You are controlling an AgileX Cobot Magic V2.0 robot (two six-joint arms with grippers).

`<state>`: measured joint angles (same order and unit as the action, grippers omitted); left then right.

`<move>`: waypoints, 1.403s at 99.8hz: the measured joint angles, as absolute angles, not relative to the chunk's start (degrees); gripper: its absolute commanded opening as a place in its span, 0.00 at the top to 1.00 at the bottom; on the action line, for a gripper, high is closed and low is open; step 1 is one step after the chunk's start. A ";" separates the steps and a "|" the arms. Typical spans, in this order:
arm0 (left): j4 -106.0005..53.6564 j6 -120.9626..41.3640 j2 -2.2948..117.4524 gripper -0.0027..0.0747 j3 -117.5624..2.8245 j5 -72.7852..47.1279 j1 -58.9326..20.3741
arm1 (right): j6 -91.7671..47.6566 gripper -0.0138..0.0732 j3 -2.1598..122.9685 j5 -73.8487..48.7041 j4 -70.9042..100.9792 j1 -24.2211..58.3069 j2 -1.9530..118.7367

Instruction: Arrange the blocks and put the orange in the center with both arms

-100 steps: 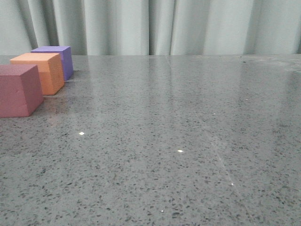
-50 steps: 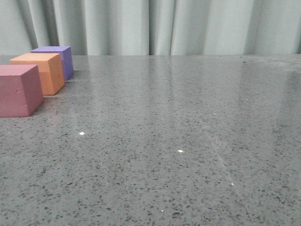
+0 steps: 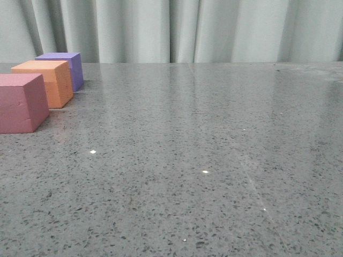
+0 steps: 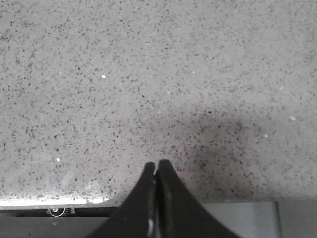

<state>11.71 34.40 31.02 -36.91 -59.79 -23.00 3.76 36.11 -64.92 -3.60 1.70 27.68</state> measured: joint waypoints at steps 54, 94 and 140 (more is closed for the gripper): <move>11.60 34.40 31.02 0.99 -36.91 -60.37 -23.00 | 3.76 0.92 36.11 -65.05 -3.60 1.70 27.68; 11.60 34.40 31.02 0.99 -36.91 -60.37 -23.00 | 3.76 0.92 36.11 -65.05 -3.60 1.70 27.68; 17.26 26.66 29.73 0.99 -34.64 -47.68 -22.36 | 3.76 0.92 36.11 -65.05 -3.60 1.70 27.68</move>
